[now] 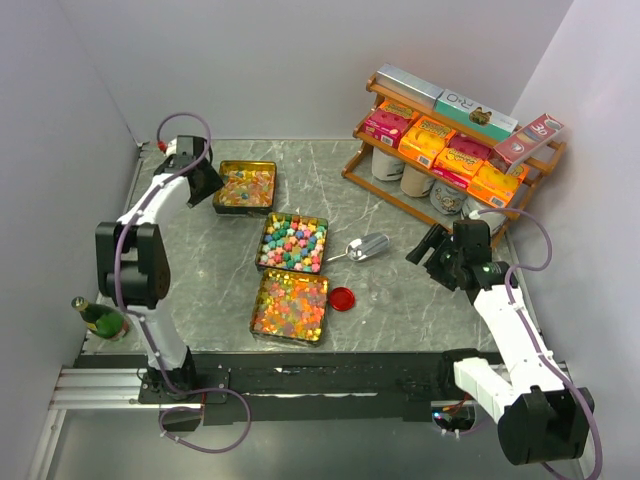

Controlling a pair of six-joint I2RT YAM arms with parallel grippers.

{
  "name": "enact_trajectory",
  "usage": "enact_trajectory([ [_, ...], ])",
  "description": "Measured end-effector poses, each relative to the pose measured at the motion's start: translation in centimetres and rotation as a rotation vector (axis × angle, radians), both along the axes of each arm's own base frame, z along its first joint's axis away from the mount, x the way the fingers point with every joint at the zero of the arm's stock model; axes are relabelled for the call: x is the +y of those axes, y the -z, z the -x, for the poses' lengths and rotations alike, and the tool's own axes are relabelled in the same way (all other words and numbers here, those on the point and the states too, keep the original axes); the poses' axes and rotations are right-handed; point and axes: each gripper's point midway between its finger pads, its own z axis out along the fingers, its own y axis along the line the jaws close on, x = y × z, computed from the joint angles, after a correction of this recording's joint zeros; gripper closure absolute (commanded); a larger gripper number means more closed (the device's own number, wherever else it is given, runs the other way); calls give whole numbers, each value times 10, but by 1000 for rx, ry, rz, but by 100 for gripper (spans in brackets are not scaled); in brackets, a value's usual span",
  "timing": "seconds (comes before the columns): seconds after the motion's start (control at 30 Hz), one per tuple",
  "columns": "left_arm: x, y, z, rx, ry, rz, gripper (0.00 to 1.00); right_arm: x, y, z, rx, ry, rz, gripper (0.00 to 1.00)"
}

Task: Pack the candies
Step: Adjust the storage box at the center of the board.

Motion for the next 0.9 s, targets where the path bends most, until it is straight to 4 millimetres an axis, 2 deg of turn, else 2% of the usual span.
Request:
enact_trajectory([
  [0.13, 4, 27, -5, 56, 36, -7, 41, 1, 0, 0, 2, -2, -2, 14],
  [0.33, 9, 60, -19, 100, 81, 4, 59, 0, 5, 0, 23, -4, 2, 17],
  [0.47, 1, 67, -26, 98, 142, 17, 78, 0, 8, 0, 35, -8, 6, 21],
  [0.67, -8, 68, -34, 85, 237, 19, 87, 0, 8, 0, 34, -12, 7, 21],
  [0.9, -25, 67, -40, 43, 351, 45, 91, 1, 12, 0, 48, -15, 6, 22],
])
